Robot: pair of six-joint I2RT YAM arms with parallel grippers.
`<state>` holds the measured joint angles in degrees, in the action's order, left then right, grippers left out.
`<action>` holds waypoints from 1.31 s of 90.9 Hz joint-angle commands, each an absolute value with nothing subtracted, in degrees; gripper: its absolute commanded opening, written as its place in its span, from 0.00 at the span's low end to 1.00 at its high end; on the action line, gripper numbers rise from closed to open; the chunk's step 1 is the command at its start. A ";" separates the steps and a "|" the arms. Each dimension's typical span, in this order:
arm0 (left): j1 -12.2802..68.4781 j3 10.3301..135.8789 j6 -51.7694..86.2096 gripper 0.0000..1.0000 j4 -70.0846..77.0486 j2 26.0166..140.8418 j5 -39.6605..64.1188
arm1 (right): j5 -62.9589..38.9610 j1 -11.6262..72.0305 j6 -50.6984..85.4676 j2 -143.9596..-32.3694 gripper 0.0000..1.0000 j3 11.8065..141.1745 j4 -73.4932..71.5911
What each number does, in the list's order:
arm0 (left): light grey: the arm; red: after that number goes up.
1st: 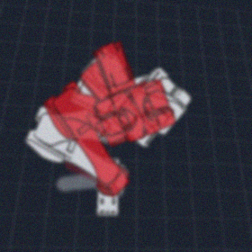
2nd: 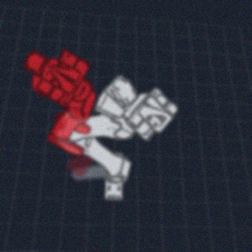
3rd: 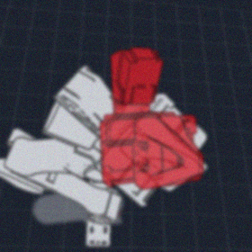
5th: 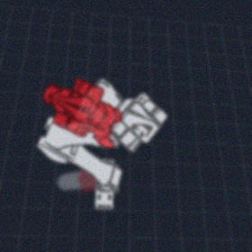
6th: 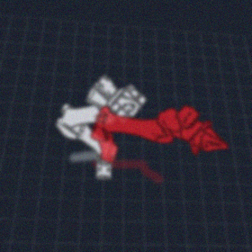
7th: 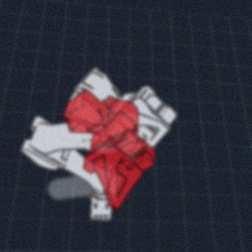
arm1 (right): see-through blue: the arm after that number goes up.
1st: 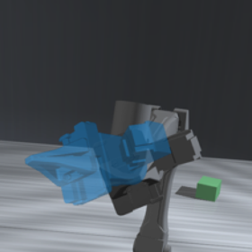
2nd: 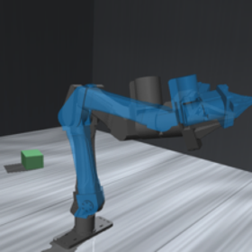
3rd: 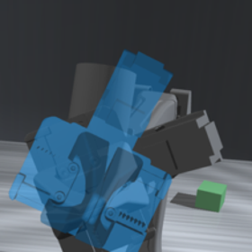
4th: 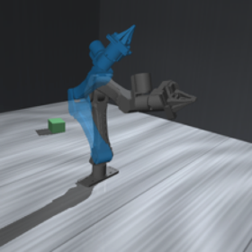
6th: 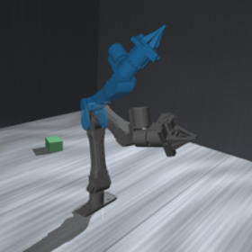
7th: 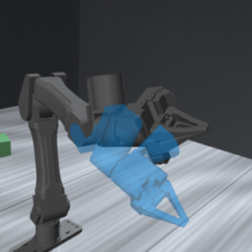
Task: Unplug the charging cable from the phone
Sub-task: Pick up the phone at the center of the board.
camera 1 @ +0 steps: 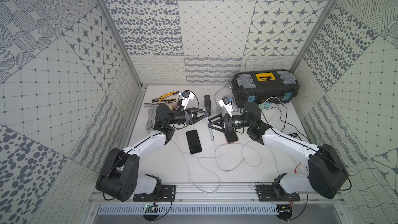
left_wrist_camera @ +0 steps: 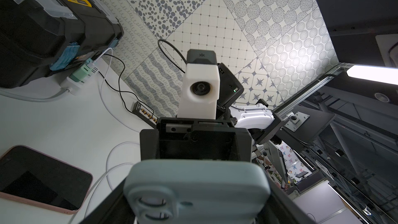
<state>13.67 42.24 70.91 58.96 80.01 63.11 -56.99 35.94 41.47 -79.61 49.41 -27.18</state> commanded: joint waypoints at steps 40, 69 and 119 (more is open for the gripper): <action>13.89 47.86 68.47 0.00 60.14 80.65 63.90 | -60.37 37.37 40.61 -73.41 0.72 40.66 -34.80; 13.80 48.30 64.81 0.00 55.02 79.32 63.72 | -59.68 38.22 40.88 -70.92 0.87 36.82 -37.26; 13.62 49.11 61.46 0.00 49.36 77.63 62.85 | -58.29 40.22 39.43 -69.66 0.70 32.26 -36.74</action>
<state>14.02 47.55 65.08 49.01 78.63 67.53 -56.47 39.03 41.15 -71.26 33.91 -35.55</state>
